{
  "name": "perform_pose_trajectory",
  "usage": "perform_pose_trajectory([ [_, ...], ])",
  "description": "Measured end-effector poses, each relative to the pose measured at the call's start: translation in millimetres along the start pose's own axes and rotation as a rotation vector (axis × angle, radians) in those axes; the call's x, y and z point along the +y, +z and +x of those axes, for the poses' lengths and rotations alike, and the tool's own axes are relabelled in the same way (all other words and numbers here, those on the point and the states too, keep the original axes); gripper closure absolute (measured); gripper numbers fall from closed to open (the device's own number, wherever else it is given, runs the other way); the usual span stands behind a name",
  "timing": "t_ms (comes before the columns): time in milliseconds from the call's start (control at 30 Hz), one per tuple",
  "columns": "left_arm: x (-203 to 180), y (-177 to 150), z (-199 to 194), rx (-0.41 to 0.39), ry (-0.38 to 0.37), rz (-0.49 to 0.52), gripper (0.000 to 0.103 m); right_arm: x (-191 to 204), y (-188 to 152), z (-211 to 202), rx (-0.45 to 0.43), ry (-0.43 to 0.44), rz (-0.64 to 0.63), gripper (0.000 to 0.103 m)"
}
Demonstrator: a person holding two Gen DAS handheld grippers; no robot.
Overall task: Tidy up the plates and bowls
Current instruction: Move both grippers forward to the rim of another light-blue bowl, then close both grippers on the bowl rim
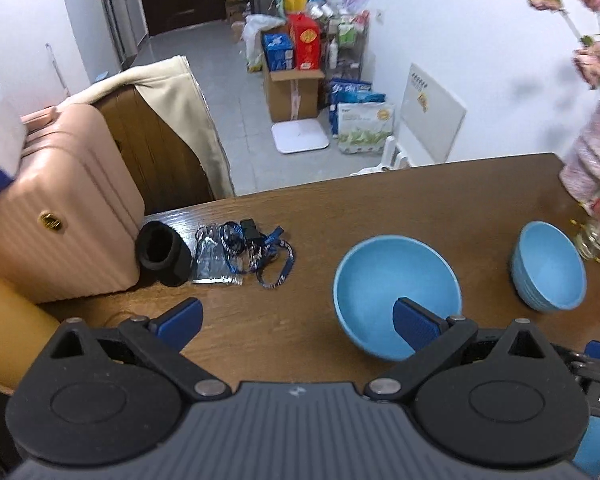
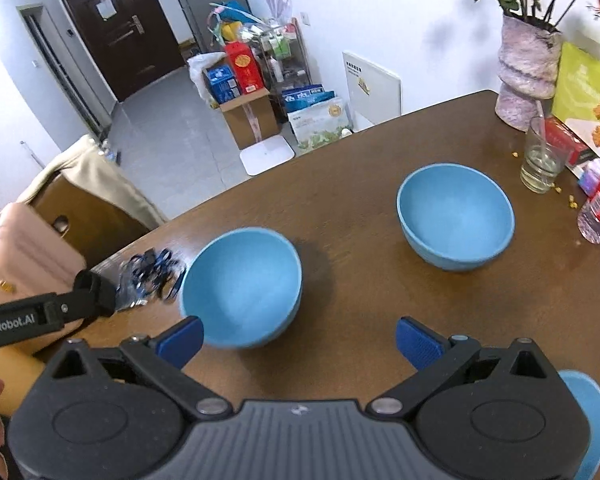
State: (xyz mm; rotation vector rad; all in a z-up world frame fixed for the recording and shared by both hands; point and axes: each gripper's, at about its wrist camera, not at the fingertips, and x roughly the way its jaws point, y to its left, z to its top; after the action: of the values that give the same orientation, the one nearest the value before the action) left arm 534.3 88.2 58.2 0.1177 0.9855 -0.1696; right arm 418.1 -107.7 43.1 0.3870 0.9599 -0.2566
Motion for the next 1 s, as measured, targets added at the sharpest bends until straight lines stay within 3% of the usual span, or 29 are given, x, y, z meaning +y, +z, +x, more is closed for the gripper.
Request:
perform_pose_trajectory([
  [200,-10,31,45,0.040,0.036,-0.024,0.000,6,33,47,0.047,-0.039,0.008,0.004],
  [433,-24,32,96,0.107,0.052,-0.033,0.002,10,38,99,0.112,-0.078,-0.009,0.008],
  [600,-28,28,125,0.147,0.055,-0.046,0.007,8,38,128,0.154,-0.087,-0.021,0.018],
  [700,-30,25,140,0.165,0.058,-0.051,0.015,8,35,141,0.169,-0.084,-0.029,0.031],
  [933,-32,16,170,0.214,0.046,-0.066,0.040,5,31,167,0.206,-0.069,-0.023,0.049],
  [1000,-32,14,175,0.221,0.039,-0.072,0.045,4,30,172,0.213,-0.065,-0.017,0.061],
])
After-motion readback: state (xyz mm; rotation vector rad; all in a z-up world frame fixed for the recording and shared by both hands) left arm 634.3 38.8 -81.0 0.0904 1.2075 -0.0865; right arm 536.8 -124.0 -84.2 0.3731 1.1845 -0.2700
